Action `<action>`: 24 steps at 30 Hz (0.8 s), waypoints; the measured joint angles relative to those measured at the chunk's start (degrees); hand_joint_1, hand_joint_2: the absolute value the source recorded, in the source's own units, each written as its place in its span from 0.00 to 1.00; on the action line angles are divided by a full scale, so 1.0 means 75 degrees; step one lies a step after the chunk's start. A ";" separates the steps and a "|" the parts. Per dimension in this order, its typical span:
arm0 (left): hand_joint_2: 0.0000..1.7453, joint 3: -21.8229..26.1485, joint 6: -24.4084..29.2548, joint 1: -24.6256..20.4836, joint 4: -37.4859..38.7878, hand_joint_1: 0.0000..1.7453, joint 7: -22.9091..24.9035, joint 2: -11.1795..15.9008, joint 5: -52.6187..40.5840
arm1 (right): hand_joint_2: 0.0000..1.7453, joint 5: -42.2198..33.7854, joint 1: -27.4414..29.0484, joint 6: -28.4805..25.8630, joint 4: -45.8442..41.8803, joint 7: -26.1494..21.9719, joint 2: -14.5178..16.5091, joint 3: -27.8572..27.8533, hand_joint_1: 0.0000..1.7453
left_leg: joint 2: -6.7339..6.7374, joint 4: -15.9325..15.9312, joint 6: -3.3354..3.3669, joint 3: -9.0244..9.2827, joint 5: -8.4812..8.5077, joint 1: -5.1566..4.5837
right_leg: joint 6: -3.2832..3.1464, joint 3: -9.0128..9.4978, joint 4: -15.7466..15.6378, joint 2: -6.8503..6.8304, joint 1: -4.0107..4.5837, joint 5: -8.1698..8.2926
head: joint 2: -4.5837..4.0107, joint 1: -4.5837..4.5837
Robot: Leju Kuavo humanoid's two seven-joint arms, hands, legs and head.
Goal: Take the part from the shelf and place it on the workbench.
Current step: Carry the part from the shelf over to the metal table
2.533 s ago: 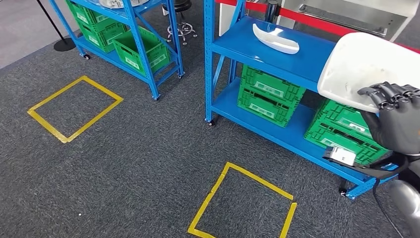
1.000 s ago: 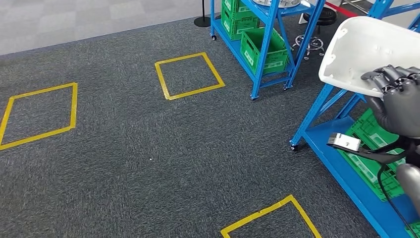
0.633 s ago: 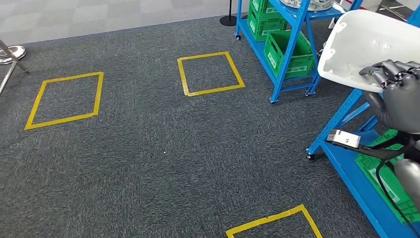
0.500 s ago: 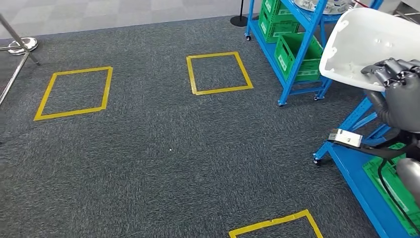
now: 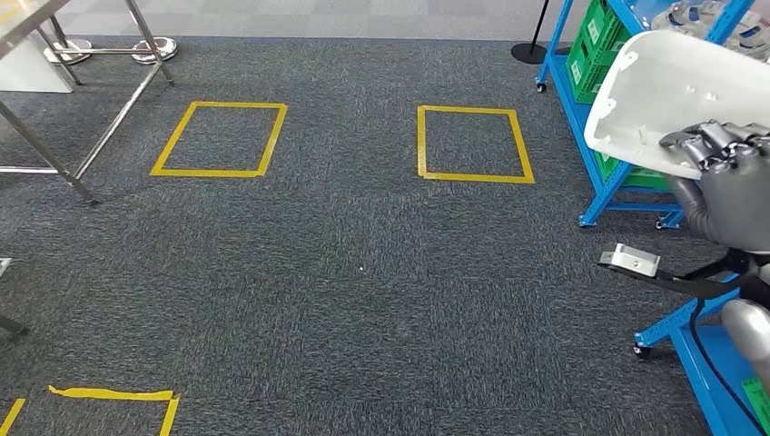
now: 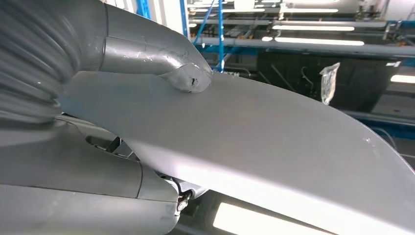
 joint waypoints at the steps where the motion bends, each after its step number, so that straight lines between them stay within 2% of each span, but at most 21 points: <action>1: 1.00 -0.0001 -0.0029 0.0024 -0.0001 0.00 -0.0015 0.0005 0.0032 | 1.00 -0.0016 0.0027 0.0028 -0.0015 -0.0013 -0.0002 -0.0032 1.00 | -0.0069 -0.0019 -0.0051 -0.0031 0.0022 0.0008 | -0.0051 0.0017 -0.0020 -0.0099 -0.0007 0.0019 | 0.0000 0.0001; 2: 1.00 -0.0001 -0.0045 0.0048 0.0001 0.00 -0.0036 0.0004 0.0052 | 1.00 -0.0047 0.0046 0.0064 -0.0038 -0.0028 -0.0007 -0.0064 1.00 | 0.0013 0.0016 -0.0094 -0.0069 -0.0004 -0.0004 | -0.0106 0.0042 -0.0051 -0.0190 -0.0015 0.0041 | 0.0000 -0.0010; 3: 1.00 -0.0002 -0.0052 0.0059 0.0002 0.00 -0.0058 0.0003 0.0065 | 1.00 -0.0088 0.0062 0.0100 -0.0063 -0.0039 -0.0023 -0.0094 1.00 | 0.0215 0.0175 -0.0127 -0.0159 -0.0114 -0.0023 | -0.0165 0.0066 -0.0083 -0.0288 -0.0023 0.0060 | 0.0000 -0.0034; 5: 1.00 -0.0003 -0.0052 0.0044 0.0006 0.00 -0.0090 -0.0009 0.0068 | 1.00 -0.0178 0.0085 0.0181 -0.0106 -0.0055 -0.0090 -0.0168 1.00 | 0.0789 0.0955 -0.0166 -0.0532 -0.0572 -0.0042 | -0.0252 0.0088 -0.0121 -0.0492 0.0000 0.0068 | 0.0000 -0.0079; 6: 1.00 -0.0004 -0.0054 0.0031 0.0007 0.00 -0.0095 -0.0012 0.0064 | 1.00 -0.0218 0.0095 0.0214 -0.0117 -0.0062 -0.0133 -0.0205 1.00 | 0.0961 0.1480 -0.0179 -0.0779 -0.0822 -0.0029 | -0.0277 0.0088 -0.0121 -0.0598 0.0021 0.0060 | 0.0000 -0.0090; 7: 1.00 -0.0005 -0.0058 0.0024 0.0007 0.00 -0.0096 -0.0014 0.0061 | 1.00 -0.0248 0.0102 0.0244 -0.0126 -0.0068 -0.0171 -0.0232 1.00 | 0.1040 0.1902 -0.0188 -0.0973 -0.0978 -0.0015 | -0.0285 0.0089 -0.0120 -0.0703 0.0037 0.0054 | 0.0000 -0.0088; 8: 1.00 -0.0007 -0.0063 0.0023 0.0008 0.00 -0.0096 -0.0014 0.0059 | 1.00 -0.0272 0.0118 0.0263 -0.0138 -0.0068 -0.0198 -0.0247 1.00 | 0.1074 0.2098 -0.0191 -0.1050 -0.1000 -0.0007 | -0.0289 0.0093 -0.0119 -0.0805 0.0047 0.0047 | 0.0000 -0.0087; 9: 1.00 -0.0007 -0.0068 0.0025 0.0009 0.00 -0.0095 -0.0013 0.0059 | 1.00 -0.0283 0.0140 0.0270 -0.0154 -0.0064 -0.0221 -0.0252 1.00 | 0.1100 0.1995 -0.0188 -0.0974 -0.0885 -0.0005 | -0.0288 0.0101 -0.0117 -0.0907 0.0052 0.0039 | 0.0000 -0.0088; 10: 1.00 -0.0008 -0.0075 0.0027 0.0009 0.00 -0.0095 -0.0010 0.0059 | 1.00 -0.0273 0.0165 0.0265 -0.0173 -0.0049 -0.0233 -0.0253 1.00 | 0.1155 0.1602 -0.0176 -0.0747 -0.0666 -0.0007 | -0.0279 0.0116 -0.0116 -0.1003 0.0055 0.0029 | 0.0000 -0.0087; 12: 1.00 -0.0008 -0.0091 0.0021 0.0009 0.00 -0.0096 0.0000 0.0059 | 1.00 -0.0216 0.0206 0.0241 -0.0215 0.0007 -0.0241 -0.0254 1.00 | 0.1482 0.0529 -0.0109 -0.0140 -0.0263 -0.0045 | -0.0233 0.0162 -0.0107 -0.1182 0.0076 -0.0009 | 0.0000 -0.0085; 13: 1.00 -0.0008 -0.0100 0.0013 0.0009 0.00 -0.0101 0.0004 0.0059 | 1.00 -0.0176 0.0219 0.0229 -0.0232 0.0031 -0.0241 -0.0255 1.00 | 0.1614 0.0166 -0.0061 0.0060 -0.0167 -0.0070 | -0.0197 0.0183 -0.0104 -0.1266 0.0092 -0.0029 | 0.0000 -0.0085; 14: 1.00 -0.0008 -0.0108 0.0007 0.0009 0.00 -0.0105 0.0007 0.0059 | 1.00 -0.0144 0.0233 0.0223 -0.0245 0.0046 -0.0240 -0.0256 1.00 | 0.1687 -0.0015 -0.0011 0.0153 -0.0142 -0.0097 | -0.0158 0.0203 -0.0102 -0.1349 0.0105 -0.0045 | 0.0000 -0.0082; 16: 1.00 -0.0008 -0.0117 0.0007 0.0009 0.00 -0.0114 0.0012 0.0059 | 1.00 -0.0111 0.0259 0.0222 -0.0271 0.0053 -0.0239 -0.0256 1.00 | 0.1523 -0.0064 0.0080 0.0149 -0.0133 -0.0121 | -0.0068 0.0254 -0.0123 -0.1518 0.0101 -0.0068 | 0.0000 -0.0079; 17: 1.00 -0.0008 -0.0118 0.0015 0.0009 0.00 -0.0115 0.0011 0.0060 | 1.00 -0.0106 0.0270 0.0222 -0.0285 0.0055 -0.0238 -0.0256 1.00 | 0.1419 -0.0099 0.0121 0.0166 -0.0109 -0.0109 | -0.0017 0.0274 -0.0102 -0.1458 0.0077 -0.0102 | 0.0000 -0.0073; 18: 1.00 -0.0008 -0.0119 0.0019 0.0009 0.00 -0.0115 0.0012 0.0060 | 1.00 -0.0103 0.0279 0.0216 -0.0301 0.0054 -0.0243 -0.0258 1.00 | 0.1323 -0.0136 0.0164 0.0190 -0.0081 -0.0084 | 0.0026 0.0246 0.0013 -0.1269 0.0056 -0.0199 | 0.0000 -0.0071; 19: 1.00 -0.0008 -0.0120 0.0016 0.0009 0.00 -0.0116 0.0014 0.0062 | 1.00 -0.0103 0.0283 0.0211 -0.0312 0.0057 -0.0248 -0.0262 1.00 | 0.1231 -0.0172 0.0201 0.0228 -0.0051 -0.0051 | 0.0063 0.0136 0.0282 -0.1005 0.0038 -0.0368 | 0.0000 -0.0057; 20: 1.00 -0.0008 -0.0124 0.0009 0.0008 0.00 -0.0117 0.0015 0.0064 | 1.00 -0.0099 0.0293 0.0211 -0.0315 0.0058 -0.0252 -0.0264 1.00 | 0.1134 -0.0185 0.0222 0.0229 -0.0032 -0.0027 | 0.0089 -0.0067 0.0714 -0.0715 0.0020 -0.0592 | 0.0000 -0.0043; 21: 1.00 -0.0008 -0.0129 -0.0001 0.0008 0.00 -0.0118 0.0017 0.0065 | 1.00 -0.0093 0.0301 0.0223 -0.0316 0.0055 -0.0256 -0.0262 1.00 | 0.1036 -0.0178 0.0237 0.0221 -0.0025 -0.0016 | 0.0102 -0.0332 0.1233 -0.0544 0.0016 -0.0825 | 0.0000 -0.0033; 22: 1.00 -0.0008 -0.0135 -0.0006 0.0009 0.00 -0.0119 0.0016 0.0063 | 1.00 -0.0091 0.0303 0.0254 -0.0313 0.0051 -0.0257 -0.0258 1.00 | 0.0927 -0.0164 0.0240 0.0211 -0.0023 -0.0014 | 0.0116 -0.0585 0.1699 -0.0480 0.0014 -0.0979 | 0.0000 -0.0021; 23: 1.00 -0.0008 -0.0143 -0.0002 0.0011 0.00 -0.0119 0.0013 0.0054 | 1.00 -0.0110 0.0298 0.0306 -0.0309 0.0044 -0.0266 -0.0251 1.00 | 0.0815 -0.0143 0.0239 0.0200 -0.0025 -0.0012 | 0.0124 -0.0751 0.1963 -0.0466 0.0010 -0.1000 | 0.0000 -0.0019; 24: 1.00 -0.0008 -0.0159 0.0008 0.0014 0.00 -0.0119 0.0010 0.0033 | 1.00 -0.0163 0.0284 0.0374 -0.0306 0.0034 -0.0295 -0.0247 1.00 | 0.0703 -0.0114 0.0231 0.0191 -0.0030 -0.0006 | 0.0128 -0.0780 0.1942 -0.0460 0.0003 -0.0873 | 0.0000 -0.0018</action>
